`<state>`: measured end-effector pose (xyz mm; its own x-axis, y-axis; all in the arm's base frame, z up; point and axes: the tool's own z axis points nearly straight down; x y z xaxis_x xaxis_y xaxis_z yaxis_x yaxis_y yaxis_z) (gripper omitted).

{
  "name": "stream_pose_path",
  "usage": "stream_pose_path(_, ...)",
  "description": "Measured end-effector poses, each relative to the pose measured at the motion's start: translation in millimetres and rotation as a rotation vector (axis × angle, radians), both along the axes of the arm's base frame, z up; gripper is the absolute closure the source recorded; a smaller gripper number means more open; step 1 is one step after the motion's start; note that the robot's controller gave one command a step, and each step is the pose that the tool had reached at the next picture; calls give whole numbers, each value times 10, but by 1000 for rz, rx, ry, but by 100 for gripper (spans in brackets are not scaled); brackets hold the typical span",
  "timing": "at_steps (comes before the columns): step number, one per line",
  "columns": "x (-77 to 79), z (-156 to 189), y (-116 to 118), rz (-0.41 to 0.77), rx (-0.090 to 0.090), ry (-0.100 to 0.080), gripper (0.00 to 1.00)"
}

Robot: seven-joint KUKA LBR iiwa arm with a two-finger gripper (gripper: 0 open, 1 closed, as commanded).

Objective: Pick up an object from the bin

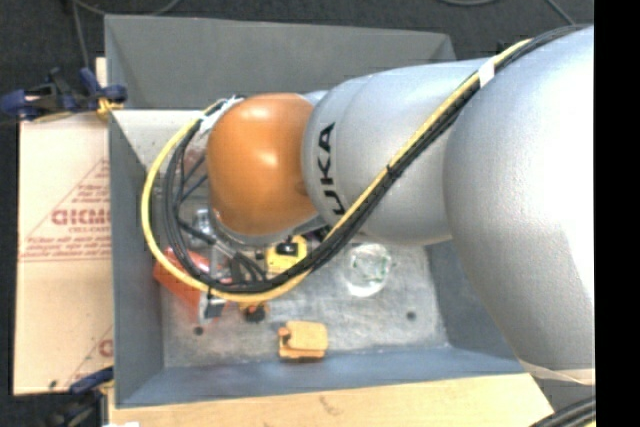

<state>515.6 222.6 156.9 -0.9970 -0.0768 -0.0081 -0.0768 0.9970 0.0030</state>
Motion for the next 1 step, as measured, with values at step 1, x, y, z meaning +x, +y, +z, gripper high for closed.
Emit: stream_pose_path(1,13,-429,-173,-36,-2,4,0)
